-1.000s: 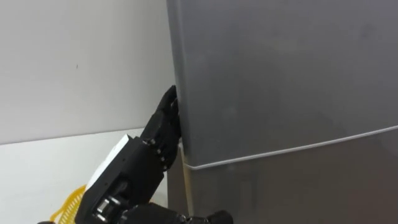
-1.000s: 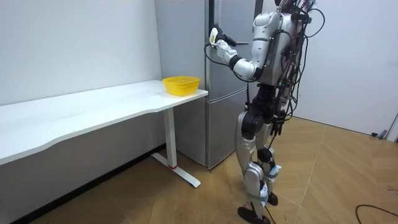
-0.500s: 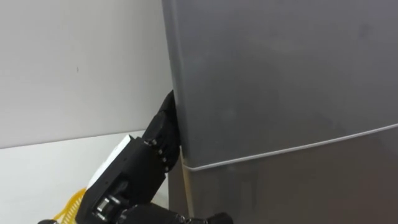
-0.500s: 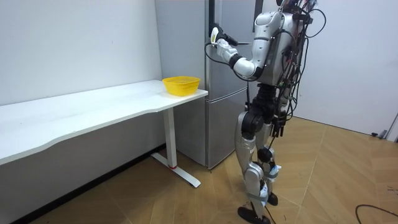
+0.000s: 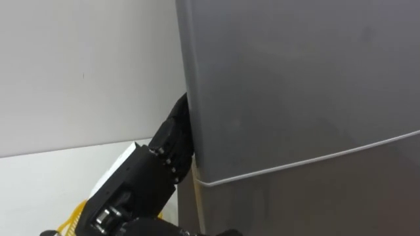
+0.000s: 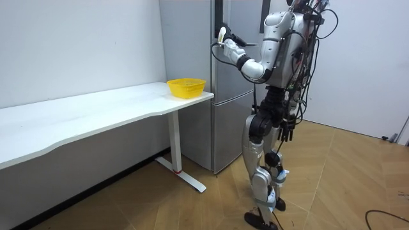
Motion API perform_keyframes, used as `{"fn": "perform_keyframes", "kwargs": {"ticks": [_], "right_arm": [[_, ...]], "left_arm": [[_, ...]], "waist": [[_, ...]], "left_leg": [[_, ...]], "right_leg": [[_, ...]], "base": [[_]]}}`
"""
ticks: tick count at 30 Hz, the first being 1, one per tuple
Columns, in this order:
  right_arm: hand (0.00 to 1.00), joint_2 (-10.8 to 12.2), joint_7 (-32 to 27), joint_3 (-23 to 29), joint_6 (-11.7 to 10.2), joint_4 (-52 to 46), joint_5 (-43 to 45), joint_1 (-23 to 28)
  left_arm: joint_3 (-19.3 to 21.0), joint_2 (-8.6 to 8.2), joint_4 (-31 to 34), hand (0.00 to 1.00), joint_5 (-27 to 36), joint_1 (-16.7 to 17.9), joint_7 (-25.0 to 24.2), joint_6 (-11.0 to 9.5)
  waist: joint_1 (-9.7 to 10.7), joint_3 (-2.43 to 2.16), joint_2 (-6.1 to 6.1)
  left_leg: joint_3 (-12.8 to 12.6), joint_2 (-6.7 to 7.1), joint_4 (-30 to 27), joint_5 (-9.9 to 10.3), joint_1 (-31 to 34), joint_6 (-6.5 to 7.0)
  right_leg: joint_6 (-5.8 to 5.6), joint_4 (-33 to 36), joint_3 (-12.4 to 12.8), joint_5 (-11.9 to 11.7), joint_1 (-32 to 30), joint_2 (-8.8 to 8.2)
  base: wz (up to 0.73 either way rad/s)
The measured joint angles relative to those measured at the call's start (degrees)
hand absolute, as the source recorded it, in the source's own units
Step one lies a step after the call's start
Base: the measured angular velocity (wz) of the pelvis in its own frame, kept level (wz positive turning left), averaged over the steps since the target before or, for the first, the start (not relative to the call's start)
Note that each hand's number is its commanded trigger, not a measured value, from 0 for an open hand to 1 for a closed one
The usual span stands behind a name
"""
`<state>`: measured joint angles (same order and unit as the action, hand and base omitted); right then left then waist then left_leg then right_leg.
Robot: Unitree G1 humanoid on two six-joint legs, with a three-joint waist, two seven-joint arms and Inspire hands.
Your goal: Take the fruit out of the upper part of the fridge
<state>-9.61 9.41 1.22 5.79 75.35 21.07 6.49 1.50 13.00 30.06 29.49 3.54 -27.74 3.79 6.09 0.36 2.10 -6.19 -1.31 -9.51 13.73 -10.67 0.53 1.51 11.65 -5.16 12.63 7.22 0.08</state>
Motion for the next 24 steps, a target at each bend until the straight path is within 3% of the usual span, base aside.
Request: {"fn": "perform_keyframes", "kwargs": {"ticks": [11, 24], "right_arm": [[0.00, 0.0, -0.1, -0.1, -0.9, -0.1, -0.1, -0.1], [0.00, -0.4, -0.5, -1.3, -0.9, 0.0, -0.2, -0.2]], "left_arm": [[-0.6, 0.31, 0.0, 0.00, 2.2, -0.4, -0.1, -0.1], [-1.2, 0.55, 0.0, 0.00, 2.5, -0.6, -0.1, -0.1]], "waist": [[0.0, 0.09, -0.17], [0.1, -0.10, 0.10]], "left_leg": [[0.0, 0.03, 0.0, 0.0, 0.4, 0.00], [-0.3, 0.07, 0.0, 0.0, 0.3, 0.00]], "right_leg": [[-0.01, -0.1, -0.1, 0.0, -0.3, -0.03], [-0.02, 0.0, 0.2, 0.0, -0.5, 0.02]], "base": [[0.00], [-0.01]]}}
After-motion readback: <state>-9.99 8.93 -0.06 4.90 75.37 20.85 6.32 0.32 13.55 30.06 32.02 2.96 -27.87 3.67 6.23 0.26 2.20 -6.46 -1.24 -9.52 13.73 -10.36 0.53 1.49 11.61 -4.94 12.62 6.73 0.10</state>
